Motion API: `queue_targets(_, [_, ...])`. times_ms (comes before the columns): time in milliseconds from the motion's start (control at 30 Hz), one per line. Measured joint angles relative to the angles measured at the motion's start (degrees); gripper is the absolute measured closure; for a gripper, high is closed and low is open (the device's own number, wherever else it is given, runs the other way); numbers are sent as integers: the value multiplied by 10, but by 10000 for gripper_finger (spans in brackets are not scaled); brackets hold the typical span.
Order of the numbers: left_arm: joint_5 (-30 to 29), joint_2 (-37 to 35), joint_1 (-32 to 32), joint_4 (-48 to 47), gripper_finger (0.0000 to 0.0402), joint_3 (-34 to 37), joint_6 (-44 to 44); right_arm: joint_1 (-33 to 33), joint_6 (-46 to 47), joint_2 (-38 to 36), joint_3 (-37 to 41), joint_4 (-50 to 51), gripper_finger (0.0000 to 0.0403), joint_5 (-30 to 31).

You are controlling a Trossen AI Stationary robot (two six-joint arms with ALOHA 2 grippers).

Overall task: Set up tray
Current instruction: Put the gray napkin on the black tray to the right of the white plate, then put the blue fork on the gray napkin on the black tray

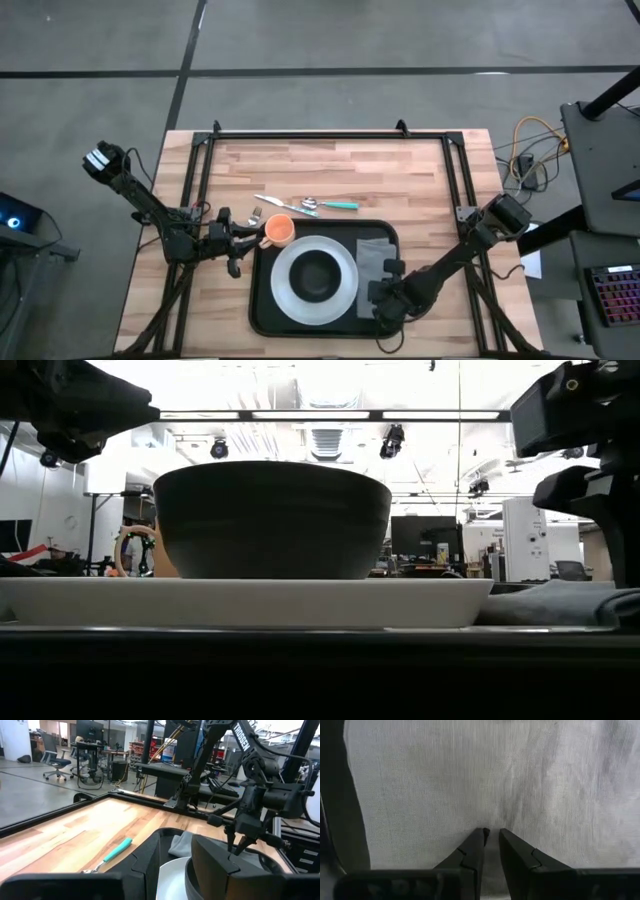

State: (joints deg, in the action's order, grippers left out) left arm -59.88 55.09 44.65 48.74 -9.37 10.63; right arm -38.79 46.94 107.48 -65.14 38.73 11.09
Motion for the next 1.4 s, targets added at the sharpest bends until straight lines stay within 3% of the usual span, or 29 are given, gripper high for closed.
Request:
queue_targets(267, [0, 0, 0, 1, 308, 0, 0, 29, -74, -13, -35, 55, 349, 96])
queue_targets(500, [0, 0, 0, 1, 308, 0, 0, 57, -133, -15, -71, 68, 348, 113])
queue_targets(700, [0, 0, 0, 1, 308, 0, 0, 92, -184, -16, -99, 99, 347, 189])
queue_targets(867, [-26, 0, 0, -2, 308, 0, 0, 144, -282, -17, -110, 92, 314, 176])
queue_targets(1133, [-54, 0, -1, -3, 308, 0, -19, 291, -444, -18, -114, 52, 252, 139])
queue_targets(1267, [-124, 0, -1, -3, 308, 0, -30, 356, -490, -19, -126, 35, 244, 131])
queue_targets(1400, [-185, 0, -1, -3, 308, 0, -116, 393, -510, -23, -136, 28, 243, 80])
